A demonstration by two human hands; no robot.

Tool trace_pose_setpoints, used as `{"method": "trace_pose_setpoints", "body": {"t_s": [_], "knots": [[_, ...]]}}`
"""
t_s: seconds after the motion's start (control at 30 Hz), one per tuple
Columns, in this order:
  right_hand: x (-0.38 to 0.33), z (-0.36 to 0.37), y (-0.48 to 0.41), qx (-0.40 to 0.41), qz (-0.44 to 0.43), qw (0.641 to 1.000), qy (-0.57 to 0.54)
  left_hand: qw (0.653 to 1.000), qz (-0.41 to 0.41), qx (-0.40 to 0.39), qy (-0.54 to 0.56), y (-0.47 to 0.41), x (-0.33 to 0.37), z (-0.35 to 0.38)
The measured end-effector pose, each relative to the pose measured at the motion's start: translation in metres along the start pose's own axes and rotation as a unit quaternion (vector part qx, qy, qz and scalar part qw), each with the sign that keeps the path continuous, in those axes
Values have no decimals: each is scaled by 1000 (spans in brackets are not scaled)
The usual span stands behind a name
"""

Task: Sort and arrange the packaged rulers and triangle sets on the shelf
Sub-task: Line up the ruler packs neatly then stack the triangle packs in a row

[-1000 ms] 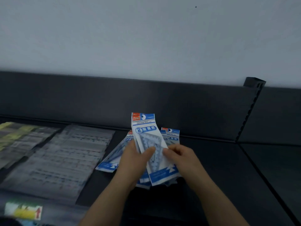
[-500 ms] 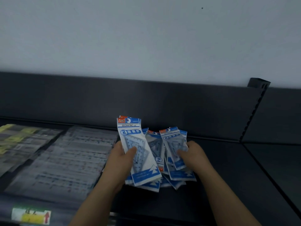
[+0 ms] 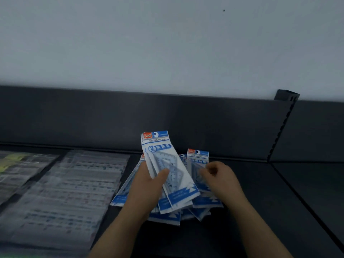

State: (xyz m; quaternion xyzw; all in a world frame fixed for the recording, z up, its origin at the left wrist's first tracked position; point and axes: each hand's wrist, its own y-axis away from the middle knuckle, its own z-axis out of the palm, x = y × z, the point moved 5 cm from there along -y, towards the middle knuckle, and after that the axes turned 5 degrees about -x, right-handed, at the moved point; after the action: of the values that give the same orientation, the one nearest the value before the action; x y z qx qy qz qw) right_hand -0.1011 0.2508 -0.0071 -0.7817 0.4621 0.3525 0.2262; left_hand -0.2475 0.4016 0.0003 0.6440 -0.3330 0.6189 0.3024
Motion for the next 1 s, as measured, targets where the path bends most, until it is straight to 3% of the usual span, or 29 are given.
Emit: {"method": "trace_pose_setpoints", "body": {"t_s": [0.07, 0.13, 0.3, 0.47, 0.6, 0.7, 0.77, 0.87, 1.0], "knots": [[15, 1, -11, -32, 67, 993, 88, 1000, -8, -1, 28, -2, 2, -5], [21, 9, -17, -71, 113, 987, 85, 999, -14, -3, 47, -3, 4, -8], [26, 9, -25, -79, 127, 988, -47, 998, -34, -3, 43, -5, -2, -8], [28, -14, -19, -5, 109, 957, -270, 998, -46, -32, 43, -5, -5, -1], [-5, -8, 4, -90, 71, 924, -365, 997, -27, -54, 54, -5, -2, 6], [-26, 8, 21, -159, 29, 932, -324, 996, -9, -80, 38, -3, 2, 13], [-32, 13, 23, -153, -1, 952, -263, 998, 6, -64, 13, -1, 5, 7], [-34, 13, 16, -105, -27, 969, -223, 1000, 5, 9, 5, 1, 10, -21], [-46, 35, 8, -150, -14, 969, -198, 993, -41, 106, 38, -2, 12, -73]]}}
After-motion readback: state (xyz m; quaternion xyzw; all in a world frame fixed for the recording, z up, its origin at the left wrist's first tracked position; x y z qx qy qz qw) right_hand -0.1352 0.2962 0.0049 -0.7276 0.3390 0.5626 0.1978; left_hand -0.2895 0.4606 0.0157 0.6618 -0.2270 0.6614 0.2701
